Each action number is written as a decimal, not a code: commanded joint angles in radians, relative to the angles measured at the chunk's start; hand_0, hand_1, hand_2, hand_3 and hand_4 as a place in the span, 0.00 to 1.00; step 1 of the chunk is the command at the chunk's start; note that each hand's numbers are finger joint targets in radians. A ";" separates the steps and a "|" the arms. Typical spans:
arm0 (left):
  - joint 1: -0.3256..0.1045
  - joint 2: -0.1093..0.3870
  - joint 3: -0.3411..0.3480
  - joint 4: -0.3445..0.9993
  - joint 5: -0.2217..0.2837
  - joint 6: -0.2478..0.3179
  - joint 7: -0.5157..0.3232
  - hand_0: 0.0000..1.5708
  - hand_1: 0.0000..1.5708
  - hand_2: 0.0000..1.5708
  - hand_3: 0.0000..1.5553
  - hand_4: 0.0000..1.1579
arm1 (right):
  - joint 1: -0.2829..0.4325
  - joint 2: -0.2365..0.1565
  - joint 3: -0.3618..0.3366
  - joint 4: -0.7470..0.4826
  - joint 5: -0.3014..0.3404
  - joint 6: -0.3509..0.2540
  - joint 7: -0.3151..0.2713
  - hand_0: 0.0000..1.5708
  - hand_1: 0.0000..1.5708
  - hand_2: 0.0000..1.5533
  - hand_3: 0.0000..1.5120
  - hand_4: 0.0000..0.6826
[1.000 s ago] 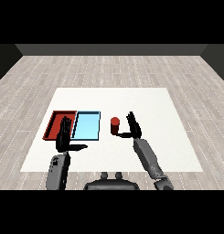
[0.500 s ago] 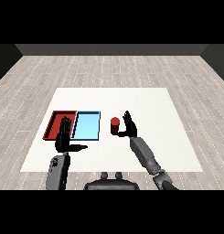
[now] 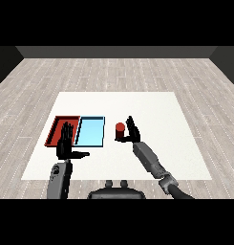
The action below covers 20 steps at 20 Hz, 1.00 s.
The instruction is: Pick the red can and put it in the red box
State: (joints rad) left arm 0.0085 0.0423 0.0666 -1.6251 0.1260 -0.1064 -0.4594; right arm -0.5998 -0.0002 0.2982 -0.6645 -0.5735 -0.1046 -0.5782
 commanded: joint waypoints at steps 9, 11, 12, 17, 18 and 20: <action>0.022 -0.009 -0.008 -0.044 -0.009 0.019 0.014 0.00 0.00 0.00 0.00 0.00 | -0.125 0.000 0.021 0.196 -0.089 0.002 -0.050 0.00 0.00 0.00 0.00 0.00; -0.056 0.027 0.040 0.040 0.026 -0.007 0.026 0.00 0.00 0.00 0.00 0.00 | -0.174 0.000 0.080 0.207 -0.143 -0.018 -0.023 0.00 0.00 0.00 0.00 0.00; -0.073 0.013 0.015 0.010 0.001 0.027 0.064 0.00 0.00 0.00 0.00 0.00 | -0.169 0.000 0.068 0.199 -0.131 -0.017 -0.032 0.00 0.00 0.00 0.00 0.00; 0.001 0.023 0.026 0.034 0.014 -0.027 -0.024 0.00 0.00 0.00 0.00 0.00 | -0.131 0.000 0.188 0.157 -0.227 -0.048 -0.053 0.00 0.00 0.00 0.00 0.00; 0.022 0.007 -0.003 -0.003 -0.011 -0.012 -0.025 0.00 0.00 0.00 0.00 0.00 | -0.065 0.000 0.072 0.165 -0.123 0.029 -0.065 0.00 0.00 0.00 0.00 0.00; 0.033 -0.004 -0.007 -0.045 -0.002 0.002 0.002 0.00 0.00 0.00 0.00 0.00 | -0.113 0.000 0.226 0.123 -0.279 -0.078 -0.057 0.00 0.00 0.00 0.00 0.00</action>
State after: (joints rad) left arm 0.0196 0.0442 0.0673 -1.6309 0.1254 -0.1103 -0.4639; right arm -0.7053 -0.0003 0.4429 -0.5102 -0.7603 -0.1326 -0.6381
